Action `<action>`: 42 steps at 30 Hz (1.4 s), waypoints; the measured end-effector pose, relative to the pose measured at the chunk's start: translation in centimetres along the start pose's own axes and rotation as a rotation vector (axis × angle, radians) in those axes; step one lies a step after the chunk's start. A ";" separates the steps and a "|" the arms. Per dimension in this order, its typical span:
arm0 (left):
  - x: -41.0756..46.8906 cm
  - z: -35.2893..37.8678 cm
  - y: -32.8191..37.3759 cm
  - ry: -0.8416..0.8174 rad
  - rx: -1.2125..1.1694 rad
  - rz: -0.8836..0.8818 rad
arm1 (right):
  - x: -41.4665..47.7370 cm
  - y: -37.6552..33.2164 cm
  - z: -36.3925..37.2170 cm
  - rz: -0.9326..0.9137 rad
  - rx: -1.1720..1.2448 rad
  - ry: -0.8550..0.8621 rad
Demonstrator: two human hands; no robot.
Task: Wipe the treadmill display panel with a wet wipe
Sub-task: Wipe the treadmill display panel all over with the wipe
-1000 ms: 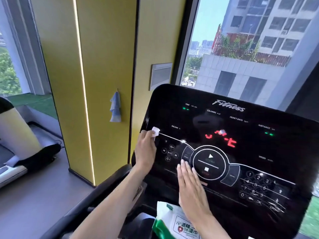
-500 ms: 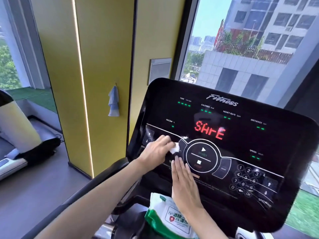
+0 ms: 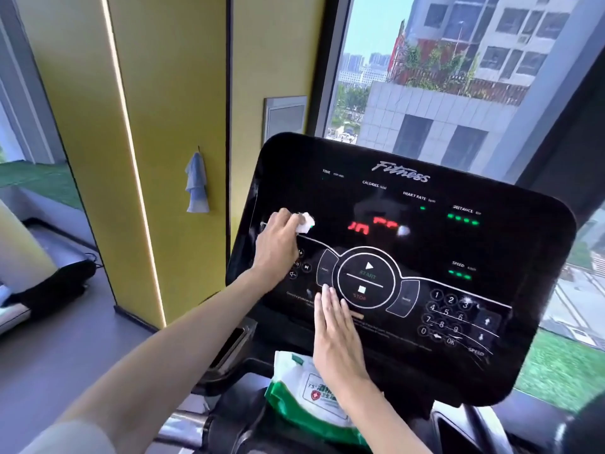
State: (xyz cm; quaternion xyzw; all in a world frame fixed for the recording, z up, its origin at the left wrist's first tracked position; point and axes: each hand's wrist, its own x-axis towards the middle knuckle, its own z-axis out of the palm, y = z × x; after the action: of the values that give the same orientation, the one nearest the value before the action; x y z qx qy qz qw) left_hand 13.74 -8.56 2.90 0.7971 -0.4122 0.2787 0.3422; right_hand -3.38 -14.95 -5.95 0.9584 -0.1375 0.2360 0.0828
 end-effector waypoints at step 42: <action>-7.6 0.1 -4.0 0.017 -0.105 -0.727 | -1.8 0.2 0.1 -0.055 -0.004 0.017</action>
State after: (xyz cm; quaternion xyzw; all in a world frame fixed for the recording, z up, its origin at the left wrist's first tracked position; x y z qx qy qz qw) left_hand 13.31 -3.38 -3.90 0.8705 -0.1128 0.1242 0.4626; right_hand -4.94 -14.74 -6.93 0.9596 -0.1109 0.2417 0.0925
